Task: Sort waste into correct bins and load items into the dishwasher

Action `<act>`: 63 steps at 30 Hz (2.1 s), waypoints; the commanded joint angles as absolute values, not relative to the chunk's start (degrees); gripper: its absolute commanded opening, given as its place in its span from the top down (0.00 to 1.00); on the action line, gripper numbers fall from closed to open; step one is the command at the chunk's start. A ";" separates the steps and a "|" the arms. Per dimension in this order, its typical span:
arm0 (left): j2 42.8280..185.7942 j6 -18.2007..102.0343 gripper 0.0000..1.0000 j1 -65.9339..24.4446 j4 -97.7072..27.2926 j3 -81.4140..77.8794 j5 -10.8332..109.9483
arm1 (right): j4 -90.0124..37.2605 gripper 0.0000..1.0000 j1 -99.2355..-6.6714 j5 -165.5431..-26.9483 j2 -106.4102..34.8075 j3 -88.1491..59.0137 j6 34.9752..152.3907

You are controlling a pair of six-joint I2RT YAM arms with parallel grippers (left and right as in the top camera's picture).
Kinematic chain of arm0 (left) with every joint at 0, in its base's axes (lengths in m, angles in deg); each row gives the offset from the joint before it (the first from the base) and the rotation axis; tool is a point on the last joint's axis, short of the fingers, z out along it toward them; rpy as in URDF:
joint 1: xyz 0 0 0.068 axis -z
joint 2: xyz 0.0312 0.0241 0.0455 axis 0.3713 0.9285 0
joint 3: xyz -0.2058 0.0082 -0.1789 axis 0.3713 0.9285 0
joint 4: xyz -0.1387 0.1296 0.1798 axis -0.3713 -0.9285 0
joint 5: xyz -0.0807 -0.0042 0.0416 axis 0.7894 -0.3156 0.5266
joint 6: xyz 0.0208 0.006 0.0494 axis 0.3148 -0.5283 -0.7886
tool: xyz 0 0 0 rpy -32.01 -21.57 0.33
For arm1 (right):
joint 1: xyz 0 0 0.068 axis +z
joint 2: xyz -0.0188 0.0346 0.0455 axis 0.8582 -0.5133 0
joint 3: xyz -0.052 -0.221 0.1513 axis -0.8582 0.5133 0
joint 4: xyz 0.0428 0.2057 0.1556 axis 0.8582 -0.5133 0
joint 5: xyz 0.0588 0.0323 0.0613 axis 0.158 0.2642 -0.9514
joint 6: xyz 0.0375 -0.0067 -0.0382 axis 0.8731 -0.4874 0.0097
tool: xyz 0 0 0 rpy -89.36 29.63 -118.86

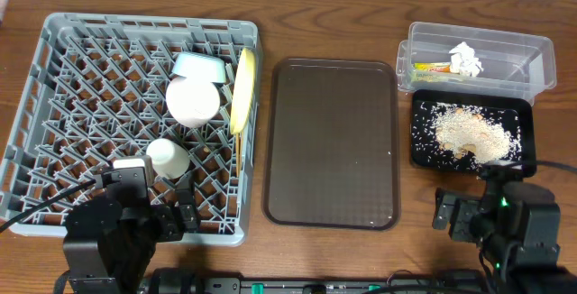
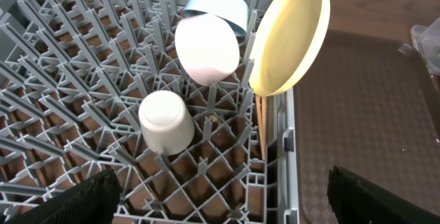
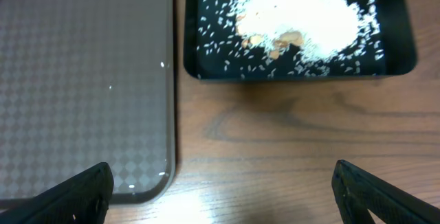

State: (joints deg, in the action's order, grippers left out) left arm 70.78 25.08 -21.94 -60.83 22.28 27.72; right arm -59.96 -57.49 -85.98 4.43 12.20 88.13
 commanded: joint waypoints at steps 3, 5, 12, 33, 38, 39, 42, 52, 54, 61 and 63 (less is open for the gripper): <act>70.70 24.35 0.02 -21.72 -60.92 22.82 27.44 | -53.93 0.01 -57.31 -83.03 12.47 14.56 87.65; 70.70 24.35 0.02 -21.70 -60.92 22.82 27.44 | -49.07 0.01 -57.31 -83.06 17.06 17.33 87.43; 70.70 24.35 0.02 -21.72 -60.92 22.82 27.46 | -26.61 0.01 -57.20 -83.86 31.97 34.73 87.45; 70.70 24.35 0.02 -21.72 -60.92 22.82 27.44 | 2.05 0.01 -56.29 -87.60 34.65 59.01 83.02; 70.70 24.35 0.02 -21.70 -60.92 22.82 27.46 | 2.11 0.01 -56.31 -87.60 34.61 58.99 83.37; 70.70 24.35 0.02 -21.70 -60.92 22.82 27.44 | 2.14 0.01 -56.31 -87.60 34.59 58.99 83.39; 70.70 24.35 0.02 -21.72 -60.92 22.82 27.44 | 2.14 0.01 -56.31 -87.60 34.59 58.99 83.37; 70.70 24.35 0.02 -21.70 -60.92 22.82 27.44 | 2.14 0.01 -56.31 -87.60 34.59 58.99 83.37; 70.70 24.35 0.02 -21.72 -60.92 22.82 27.44 | 2.14 0.01 -56.31 -87.60 34.59 58.99 83.37; 70.70 24.35 0.02 -21.70 -60.92 22.82 27.46 | 2.11 0.01 -56.31 -87.60 34.59 58.99 83.37; 70.70 24.35 0.01 -21.70 -60.92 22.82 27.46 | 2.14 0.01 -56.31 -87.60 34.59 58.99 83.37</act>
